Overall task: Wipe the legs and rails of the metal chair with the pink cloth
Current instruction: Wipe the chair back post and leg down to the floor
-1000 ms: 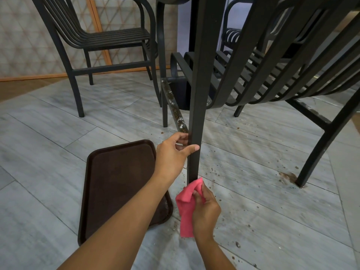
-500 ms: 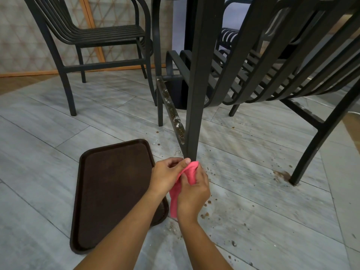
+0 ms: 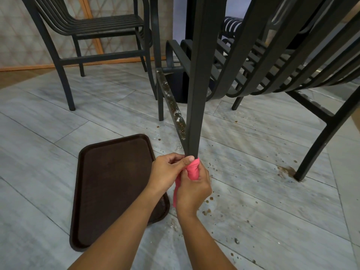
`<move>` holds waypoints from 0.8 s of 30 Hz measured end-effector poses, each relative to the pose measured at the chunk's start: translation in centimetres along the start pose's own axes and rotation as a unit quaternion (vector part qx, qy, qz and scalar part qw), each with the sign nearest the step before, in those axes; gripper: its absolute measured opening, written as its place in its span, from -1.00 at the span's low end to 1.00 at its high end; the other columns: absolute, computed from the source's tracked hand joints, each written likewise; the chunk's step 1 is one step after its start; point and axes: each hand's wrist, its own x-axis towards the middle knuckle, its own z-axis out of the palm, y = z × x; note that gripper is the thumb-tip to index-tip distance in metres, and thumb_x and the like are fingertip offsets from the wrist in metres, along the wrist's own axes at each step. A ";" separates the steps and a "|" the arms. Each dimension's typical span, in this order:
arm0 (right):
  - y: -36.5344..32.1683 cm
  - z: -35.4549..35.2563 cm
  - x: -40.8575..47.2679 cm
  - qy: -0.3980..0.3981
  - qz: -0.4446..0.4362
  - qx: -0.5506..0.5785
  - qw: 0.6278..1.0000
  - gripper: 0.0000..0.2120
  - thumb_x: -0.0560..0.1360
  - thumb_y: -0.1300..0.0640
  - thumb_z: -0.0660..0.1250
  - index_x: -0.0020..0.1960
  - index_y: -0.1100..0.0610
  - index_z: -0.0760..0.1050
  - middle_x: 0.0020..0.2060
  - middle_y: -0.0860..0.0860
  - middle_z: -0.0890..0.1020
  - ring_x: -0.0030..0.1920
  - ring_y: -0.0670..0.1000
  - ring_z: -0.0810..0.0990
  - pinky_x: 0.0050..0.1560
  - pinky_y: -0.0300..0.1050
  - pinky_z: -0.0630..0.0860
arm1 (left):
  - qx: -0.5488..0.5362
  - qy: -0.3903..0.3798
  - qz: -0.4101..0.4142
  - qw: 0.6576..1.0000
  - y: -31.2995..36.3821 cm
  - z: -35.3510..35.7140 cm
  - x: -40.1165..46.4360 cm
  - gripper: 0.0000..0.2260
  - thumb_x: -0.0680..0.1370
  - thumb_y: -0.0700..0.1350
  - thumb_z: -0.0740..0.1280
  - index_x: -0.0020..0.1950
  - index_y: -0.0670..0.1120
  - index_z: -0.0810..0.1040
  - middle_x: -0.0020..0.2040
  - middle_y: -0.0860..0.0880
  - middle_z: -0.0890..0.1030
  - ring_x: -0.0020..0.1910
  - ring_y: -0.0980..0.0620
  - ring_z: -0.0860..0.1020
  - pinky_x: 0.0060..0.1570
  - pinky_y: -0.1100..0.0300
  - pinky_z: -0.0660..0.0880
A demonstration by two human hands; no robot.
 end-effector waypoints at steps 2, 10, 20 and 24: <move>0.2 0.1 0.0 -0.006 0.004 -0.002 1.000 -0.65 0.36 0.25 0.45 0.14 0.12 0.57 -0.05 0.00 0.64 -0.04 -0.05 0.61 0.00 -0.15 0.56 | 0.000 0.001 0.001 1.000 0.0 0.0 0.0 -0.80 0.39 -0.01 0.47 -0.09 -0.10 0.69 -0.27 0.04 0.69 -0.30 0.21 0.62 -0.30 0.39 0.48; 2.1 -0.5 -0.6 -0.035 0.018 -0.021 0.999 -0.57 0.33 0.33 0.43 0.17 0.11 0.55 -0.02 -0.01 0.65 0.00 0.00 0.61 0.02 0.05 0.57 | 0.039 0.027 0.003 0.999 0.1 0.4 -0.3 -0.78 0.41 0.03 0.45 -0.07 -0.08 0.67 -0.20 0.05 0.68 -0.19 0.22 0.63 -0.26 0.50 0.45; 2.6 -3.6 0.6 -0.189 0.052 0.001 0.980 -0.61 0.48 0.34 0.29 0.03 -0.15 0.56 -0.11 -0.14 0.65 -0.09 -0.16 0.62 -0.06 -0.31 0.54 | 0.089 0.060 0.015 0.994 -0.4 1.6 -1.1 -0.80 0.45 -0.07 0.45 0.04 -0.01 0.55 -0.16 0.15 0.60 -0.19 0.32 0.55 -0.25 0.57 0.43; 3.3 -6.8 2.0 -0.269 0.064 -0.043 0.960 -0.63 0.50 0.33 0.24 0.17 -0.06 0.52 0.00 -0.13 0.60 -0.02 -0.21 0.56 -0.09 -0.52 0.43 | 0.097 0.077 0.009 0.992 -1.1 1.7 -1.5 -0.76 0.44 -0.13 0.46 0.08 -0.13 0.59 -0.12 0.03 0.63 -0.18 0.25 0.56 -0.29 0.57 0.42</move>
